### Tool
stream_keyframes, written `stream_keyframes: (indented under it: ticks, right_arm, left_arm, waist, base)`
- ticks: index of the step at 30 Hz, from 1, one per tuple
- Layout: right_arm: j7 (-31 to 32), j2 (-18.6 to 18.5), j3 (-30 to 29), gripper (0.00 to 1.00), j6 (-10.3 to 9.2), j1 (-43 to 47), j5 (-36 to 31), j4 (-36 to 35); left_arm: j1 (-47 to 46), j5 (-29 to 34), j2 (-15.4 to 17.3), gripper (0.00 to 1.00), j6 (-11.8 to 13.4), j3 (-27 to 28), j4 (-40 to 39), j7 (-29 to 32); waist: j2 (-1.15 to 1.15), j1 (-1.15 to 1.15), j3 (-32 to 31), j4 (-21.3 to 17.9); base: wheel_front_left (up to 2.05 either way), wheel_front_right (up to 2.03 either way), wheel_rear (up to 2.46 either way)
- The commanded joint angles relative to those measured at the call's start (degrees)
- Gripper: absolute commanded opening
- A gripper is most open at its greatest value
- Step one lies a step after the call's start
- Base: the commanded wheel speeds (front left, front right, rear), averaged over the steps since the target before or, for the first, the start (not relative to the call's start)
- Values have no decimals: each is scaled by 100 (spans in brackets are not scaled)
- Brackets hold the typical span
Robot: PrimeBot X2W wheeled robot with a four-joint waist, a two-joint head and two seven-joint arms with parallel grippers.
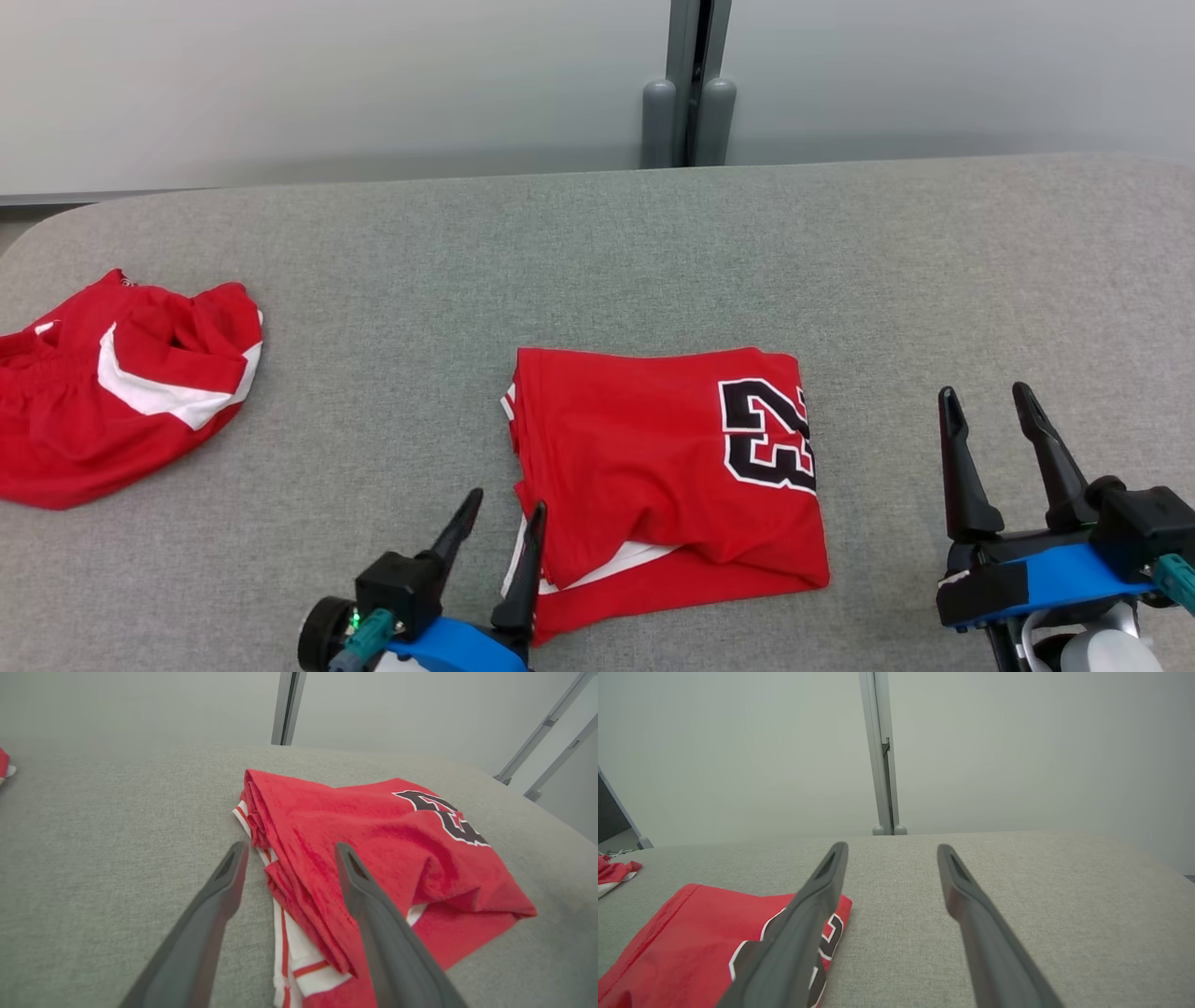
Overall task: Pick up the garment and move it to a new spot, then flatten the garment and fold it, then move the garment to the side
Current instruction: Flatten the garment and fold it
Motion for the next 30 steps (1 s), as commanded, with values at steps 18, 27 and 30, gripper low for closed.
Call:
stream_keyframes:
  ticks: [18, 27, 30]
  right_arm:
    - [-68, 12, 18, 100, 1, -105, 30, 116]
    - [-122, 6, 10, 100, 1, -67, 38, 161]
    - [-129, 4, -12, 100, 1, -6, 37, 189]
  left_arm:
    - [-28, -507, 153, 100, -49, -825, 455, 324]
    - [-238, -734, 186, 0, -49, -952, 703, 159]
    - [-212, -779, 252, 0, -40, -919, 627, 102]
  waist:
    - [0, 0, 133, -84]
    - [0, 0, 116, -101]
    - [0, 0, 75, -71]
  base:
    - [0, 0, 0]
    - [0, 0, 0]
    - [0, 0, 0]
